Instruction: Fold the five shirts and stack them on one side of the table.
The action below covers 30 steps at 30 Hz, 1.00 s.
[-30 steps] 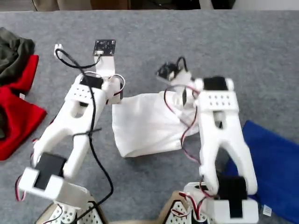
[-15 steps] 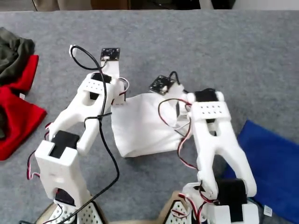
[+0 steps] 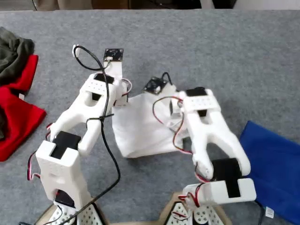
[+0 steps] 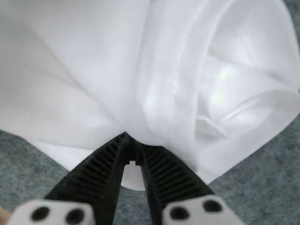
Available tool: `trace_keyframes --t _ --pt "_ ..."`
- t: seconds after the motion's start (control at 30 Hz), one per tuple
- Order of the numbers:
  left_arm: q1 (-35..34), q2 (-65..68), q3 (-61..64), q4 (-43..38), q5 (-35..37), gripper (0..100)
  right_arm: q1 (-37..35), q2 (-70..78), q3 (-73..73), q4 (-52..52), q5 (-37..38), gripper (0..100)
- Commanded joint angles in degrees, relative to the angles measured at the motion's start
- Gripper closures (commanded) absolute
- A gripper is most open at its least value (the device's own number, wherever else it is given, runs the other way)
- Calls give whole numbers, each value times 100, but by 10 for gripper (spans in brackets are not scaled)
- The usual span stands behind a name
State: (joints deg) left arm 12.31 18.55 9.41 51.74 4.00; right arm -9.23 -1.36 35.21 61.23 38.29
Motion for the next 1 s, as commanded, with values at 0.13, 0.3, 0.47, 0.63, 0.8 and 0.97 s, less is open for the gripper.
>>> trace_keyframes --t 0.13,0.3,0.47,0.63,0.8,0.97 --pt "-9 -31 -202 105 -237 967 690 4 295 105 642 993" --pt "-211 -22 -264 88 -237 967 1068 -66 778 132 1002 993" --pt "-237 84 -378 79 -237 967 840 -892 1235 158 1081 993" --pt "-510 268 -738 141 -229 967 778 -2079 1147 536 1081 993" --pt "-519 22 -1152 809 -229 967 620 -2536 66 941 826 993" --pt "-369 -760 -1495 1908 -229 968 198 -1789 -901 941 571 993"
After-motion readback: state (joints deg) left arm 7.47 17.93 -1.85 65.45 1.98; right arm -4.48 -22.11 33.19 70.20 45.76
